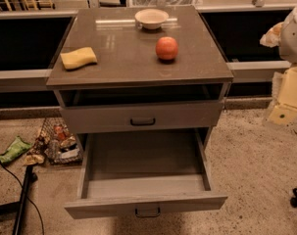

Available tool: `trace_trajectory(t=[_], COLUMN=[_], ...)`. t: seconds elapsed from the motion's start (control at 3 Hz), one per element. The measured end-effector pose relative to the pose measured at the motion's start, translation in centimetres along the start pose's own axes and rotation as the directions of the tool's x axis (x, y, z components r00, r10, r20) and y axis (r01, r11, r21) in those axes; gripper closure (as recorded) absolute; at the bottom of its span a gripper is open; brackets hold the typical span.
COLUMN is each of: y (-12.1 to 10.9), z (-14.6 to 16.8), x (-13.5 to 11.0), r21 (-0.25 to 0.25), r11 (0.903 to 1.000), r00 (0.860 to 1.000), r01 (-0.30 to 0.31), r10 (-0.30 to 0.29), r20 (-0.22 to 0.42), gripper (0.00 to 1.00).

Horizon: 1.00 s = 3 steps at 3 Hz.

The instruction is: Place apple into middle drawer

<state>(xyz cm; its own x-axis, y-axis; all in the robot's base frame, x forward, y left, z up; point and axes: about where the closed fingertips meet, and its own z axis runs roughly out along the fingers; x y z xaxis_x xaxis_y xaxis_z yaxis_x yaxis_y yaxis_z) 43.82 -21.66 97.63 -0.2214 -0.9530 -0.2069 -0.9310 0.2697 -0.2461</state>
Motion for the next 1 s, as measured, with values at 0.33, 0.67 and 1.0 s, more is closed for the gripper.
trace_trajectory(t=[0.33,0.67,1.0], y=[0.0,-2.5,-6.1], z=[0.0,0.6,1.9], x=[0.0,-0.7,-2.2], r21=[0.000,0.038,0.062], r11=[1.0000,0.9979,0.9918], r00=[1.000,0.997,0.985], r01=[0.000,-0.053,-0.111], r10=[0.000,0.051,0.102], r20=[0.000,0.050,0.139], gripper=[0.00,0.00,0.00])
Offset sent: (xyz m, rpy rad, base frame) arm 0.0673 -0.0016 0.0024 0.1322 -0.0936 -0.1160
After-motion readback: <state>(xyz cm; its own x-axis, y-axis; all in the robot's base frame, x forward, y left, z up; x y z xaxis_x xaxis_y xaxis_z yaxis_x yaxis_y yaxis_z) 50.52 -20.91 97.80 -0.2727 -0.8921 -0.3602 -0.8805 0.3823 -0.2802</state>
